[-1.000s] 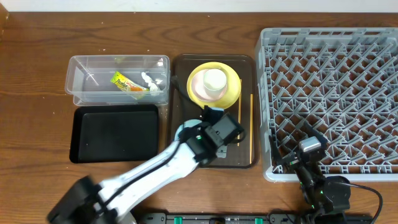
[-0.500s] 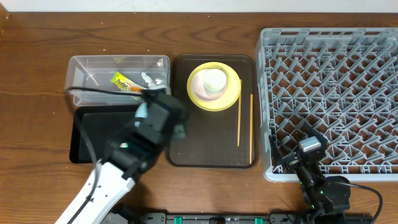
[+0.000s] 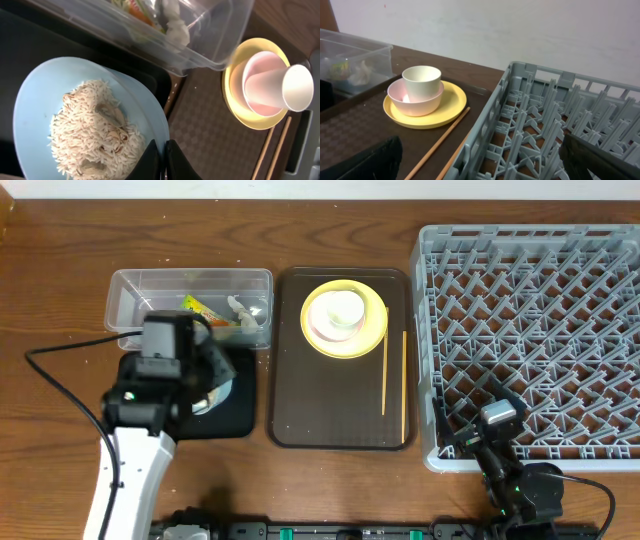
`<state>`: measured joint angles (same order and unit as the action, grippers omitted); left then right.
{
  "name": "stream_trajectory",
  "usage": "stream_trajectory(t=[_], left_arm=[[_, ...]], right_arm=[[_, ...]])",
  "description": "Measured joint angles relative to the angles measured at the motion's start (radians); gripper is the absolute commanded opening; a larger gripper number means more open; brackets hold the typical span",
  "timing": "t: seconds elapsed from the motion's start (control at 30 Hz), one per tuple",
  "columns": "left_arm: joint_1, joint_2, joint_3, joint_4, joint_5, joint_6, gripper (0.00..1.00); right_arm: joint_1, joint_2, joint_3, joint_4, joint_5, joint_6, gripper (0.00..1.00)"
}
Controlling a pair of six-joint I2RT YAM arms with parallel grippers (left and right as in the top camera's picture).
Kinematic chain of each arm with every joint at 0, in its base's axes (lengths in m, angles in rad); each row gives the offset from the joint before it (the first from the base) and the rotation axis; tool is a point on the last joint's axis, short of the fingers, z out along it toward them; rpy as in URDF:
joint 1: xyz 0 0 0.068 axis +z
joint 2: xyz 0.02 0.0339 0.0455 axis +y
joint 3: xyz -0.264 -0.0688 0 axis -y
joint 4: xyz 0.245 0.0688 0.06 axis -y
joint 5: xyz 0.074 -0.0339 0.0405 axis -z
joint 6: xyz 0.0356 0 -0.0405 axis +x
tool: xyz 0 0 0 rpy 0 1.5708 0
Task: Sort waste into correct bins and load items into the dishwasher rack
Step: 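Lift the rice bowl with the left gripper over the black tray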
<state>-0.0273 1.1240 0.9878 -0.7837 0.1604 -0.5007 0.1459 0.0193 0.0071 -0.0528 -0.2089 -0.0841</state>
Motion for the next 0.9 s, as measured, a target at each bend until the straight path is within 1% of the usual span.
stream_trajectory(t=[0.3,0.53,0.9], left_arm=[[0.246,0.140,0.000,0.005,0.351,0.126,0.06],[0.389,0.246,0.000,0.048,0.632,0.203,0.06],[0.569,0.296,-0.052,0.059,0.868,0.294,0.06]], right_arm=[[0.000,0.000,0.000,0.000,0.000,0.000,0.99],[0.000,0.000,0.000,0.000,0.000,0.000,0.99],[0.000,0.000,0.000,0.000,0.000,0.000,0.99]])
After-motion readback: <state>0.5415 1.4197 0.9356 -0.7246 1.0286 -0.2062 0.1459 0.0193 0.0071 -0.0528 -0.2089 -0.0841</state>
